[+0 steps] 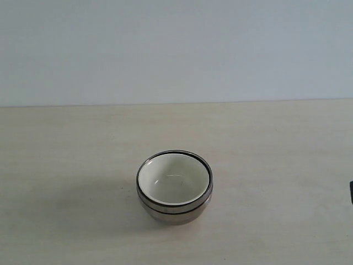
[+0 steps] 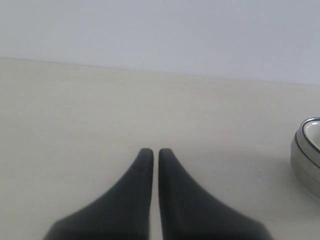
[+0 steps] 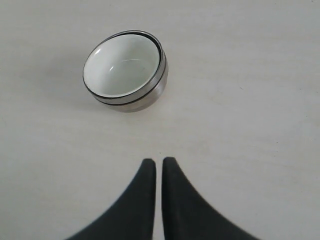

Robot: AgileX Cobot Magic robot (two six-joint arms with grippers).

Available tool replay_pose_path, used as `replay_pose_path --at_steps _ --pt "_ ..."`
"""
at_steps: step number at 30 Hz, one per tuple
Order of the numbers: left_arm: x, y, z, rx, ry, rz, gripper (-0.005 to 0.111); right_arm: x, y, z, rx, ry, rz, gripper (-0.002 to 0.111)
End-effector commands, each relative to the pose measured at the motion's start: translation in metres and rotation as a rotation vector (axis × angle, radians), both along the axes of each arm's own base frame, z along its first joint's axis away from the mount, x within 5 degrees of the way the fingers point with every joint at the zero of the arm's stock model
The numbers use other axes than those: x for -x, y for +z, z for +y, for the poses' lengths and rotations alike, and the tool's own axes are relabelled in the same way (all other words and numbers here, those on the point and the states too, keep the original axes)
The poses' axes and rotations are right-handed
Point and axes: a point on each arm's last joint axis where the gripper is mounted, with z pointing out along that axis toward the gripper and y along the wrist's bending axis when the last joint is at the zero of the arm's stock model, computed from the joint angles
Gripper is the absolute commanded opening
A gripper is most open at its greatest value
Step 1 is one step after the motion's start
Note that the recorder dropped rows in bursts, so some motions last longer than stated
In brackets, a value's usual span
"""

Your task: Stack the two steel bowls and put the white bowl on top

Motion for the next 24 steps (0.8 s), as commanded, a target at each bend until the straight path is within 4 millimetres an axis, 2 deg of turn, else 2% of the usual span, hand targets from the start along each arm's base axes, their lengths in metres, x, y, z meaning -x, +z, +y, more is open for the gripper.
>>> replay_pose_path --at_steps 1,6,12,18,24 --pt "0.0 -0.001 0.0 0.005 0.006 -0.001 0.004 -0.001 0.002 -0.001 0.009 0.001 -0.028 0.0" --pt "0.0 -0.001 0.0 0.005 0.006 -0.001 0.004 -0.006 0.001 -0.005 0.069 -0.009 -0.115 0.0" --pt "0.0 -0.001 0.0 0.005 0.006 -0.001 0.004 -0.006 -0.017 -0.022 -0.036 -0.107 -0.302 0.0" --pt "0.0 -0.001 0.0 0.005 0.006 -0.001 0.004 0.01 -0.046 -0.049 0.003 -0.226 -0.427 0.0" --pt "0.0 -0.001 0.0 0.005 0.006 -0.001 0.004 0.029 -0.059 -0.065 0.005 -0.291 -0.574 0.0"
